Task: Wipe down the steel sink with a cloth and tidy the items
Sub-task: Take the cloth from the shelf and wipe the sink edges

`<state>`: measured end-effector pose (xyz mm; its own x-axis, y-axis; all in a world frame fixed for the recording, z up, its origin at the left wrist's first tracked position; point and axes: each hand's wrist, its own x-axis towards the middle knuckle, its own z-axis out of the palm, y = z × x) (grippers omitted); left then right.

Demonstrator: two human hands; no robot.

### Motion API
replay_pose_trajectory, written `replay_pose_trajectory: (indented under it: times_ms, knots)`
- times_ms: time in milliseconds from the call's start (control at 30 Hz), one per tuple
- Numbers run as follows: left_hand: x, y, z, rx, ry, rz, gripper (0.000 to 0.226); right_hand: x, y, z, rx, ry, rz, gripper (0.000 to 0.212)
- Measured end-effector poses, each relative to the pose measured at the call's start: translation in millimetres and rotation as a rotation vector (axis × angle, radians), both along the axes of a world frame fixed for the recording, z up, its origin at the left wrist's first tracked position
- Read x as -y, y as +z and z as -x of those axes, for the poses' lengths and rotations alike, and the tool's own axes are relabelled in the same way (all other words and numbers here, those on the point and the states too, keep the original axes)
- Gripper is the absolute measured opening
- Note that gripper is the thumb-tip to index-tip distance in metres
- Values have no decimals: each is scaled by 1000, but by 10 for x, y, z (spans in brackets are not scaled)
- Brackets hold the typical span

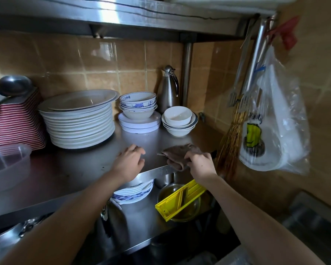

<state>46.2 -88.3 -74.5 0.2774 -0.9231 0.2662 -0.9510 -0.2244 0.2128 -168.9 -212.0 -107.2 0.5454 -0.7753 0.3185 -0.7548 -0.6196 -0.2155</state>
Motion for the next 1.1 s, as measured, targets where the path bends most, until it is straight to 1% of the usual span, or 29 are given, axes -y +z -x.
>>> replay_pose_trajectory:
  times_ms: [133,267,367,533,667,767,933,1100]
  knots:
    - [-182,-37,99,3,-27,-1,29,-224,110,134,48,-12,-35,28]
    - [-345,-67,211,8,-63,10,28,-509,222,313,96,-36,-125,34]
    - [-476,-111,320,7,-75,25,26,-709,213,485,74,-78,-180,23]
    - [-751,-253,522,-21,-137,46,28,-1134,22,850,51,-140,-282,19]
    - [-983,-469,724,-47,-204,10,25,-1501,-215,1173,18,-197,-344,23]
    - [-1123,-670,890,-104,-251,-41,29,-1721,-376,1394,47,-246,-380,26]
    - [-1259,-957,1124,-158,-295,-109,30,-1936,-529,1662,66,-310,-418,23]
    - [-1298,-1113,1212,-187,-312,-140,29,-2049,-655,1704,75,-298,-484,21]
